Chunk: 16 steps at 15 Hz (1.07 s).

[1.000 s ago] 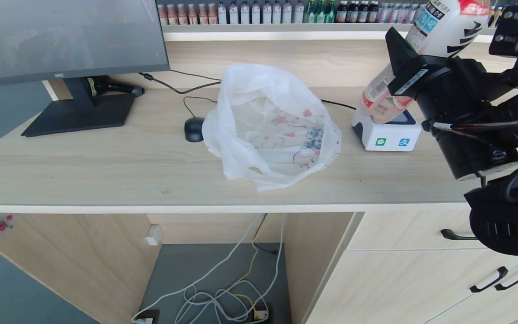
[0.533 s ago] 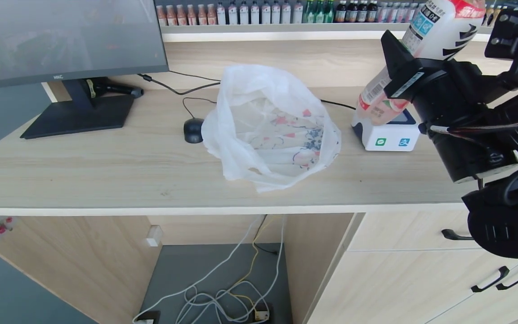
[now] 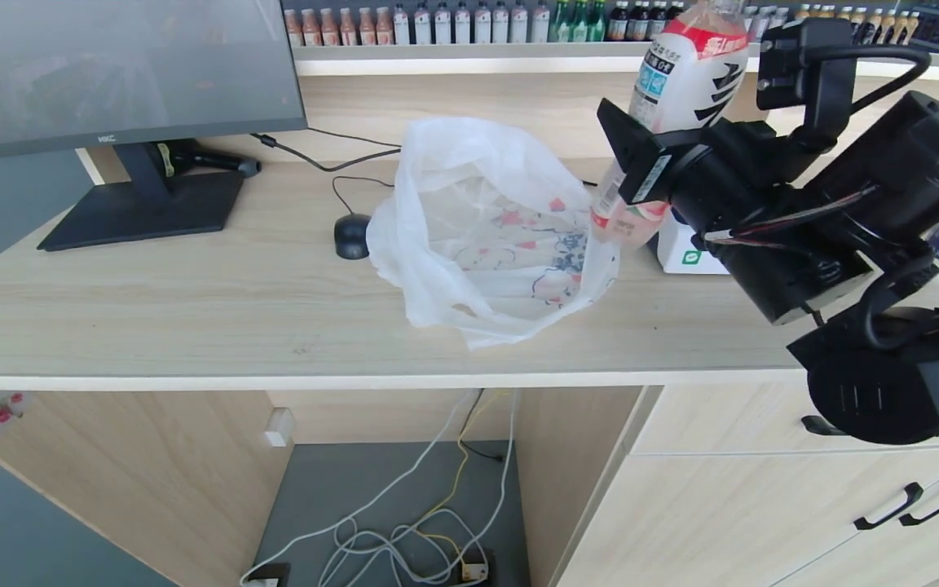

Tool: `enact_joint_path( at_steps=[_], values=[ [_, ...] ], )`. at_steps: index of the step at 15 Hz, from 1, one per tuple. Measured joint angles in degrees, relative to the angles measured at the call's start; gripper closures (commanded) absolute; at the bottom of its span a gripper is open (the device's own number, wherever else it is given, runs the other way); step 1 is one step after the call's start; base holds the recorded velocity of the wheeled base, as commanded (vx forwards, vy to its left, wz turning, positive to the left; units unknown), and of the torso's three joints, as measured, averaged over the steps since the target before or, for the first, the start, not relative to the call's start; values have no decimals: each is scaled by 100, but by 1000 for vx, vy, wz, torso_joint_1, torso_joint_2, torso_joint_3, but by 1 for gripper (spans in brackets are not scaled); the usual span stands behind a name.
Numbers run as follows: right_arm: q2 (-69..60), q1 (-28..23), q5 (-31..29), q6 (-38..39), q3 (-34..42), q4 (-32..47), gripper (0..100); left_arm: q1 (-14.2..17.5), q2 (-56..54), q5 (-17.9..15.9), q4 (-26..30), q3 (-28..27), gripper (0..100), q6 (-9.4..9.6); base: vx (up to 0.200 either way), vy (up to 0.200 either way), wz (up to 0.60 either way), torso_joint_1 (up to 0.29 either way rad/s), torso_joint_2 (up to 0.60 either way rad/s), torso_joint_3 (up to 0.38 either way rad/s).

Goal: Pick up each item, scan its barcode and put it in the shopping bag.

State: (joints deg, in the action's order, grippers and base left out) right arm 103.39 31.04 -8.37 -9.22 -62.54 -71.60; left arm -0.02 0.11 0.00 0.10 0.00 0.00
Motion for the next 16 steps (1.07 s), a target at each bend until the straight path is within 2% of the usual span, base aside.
enact_joint_path(
  at_steps=[4, 11, 16],
  values=[
    [513, 149, 12, -137, -940, 484, 100, 2, 0, 0, 1, 0, 0, -2, 0, 0, 0, 0, 0, 0],
    [1364, 920, -13, -180, -2374, 1147, 100, 2, 0, 0, 0, 0, 0, 0, 0, 0, 0, 0, 0, 0],
    [1842, 984, 15, -178, -3209, 1604, 100, 2, 0, 0, 0, 0, 0, 0, 0, 0, 0, 0, 0, 0]
  ],
)
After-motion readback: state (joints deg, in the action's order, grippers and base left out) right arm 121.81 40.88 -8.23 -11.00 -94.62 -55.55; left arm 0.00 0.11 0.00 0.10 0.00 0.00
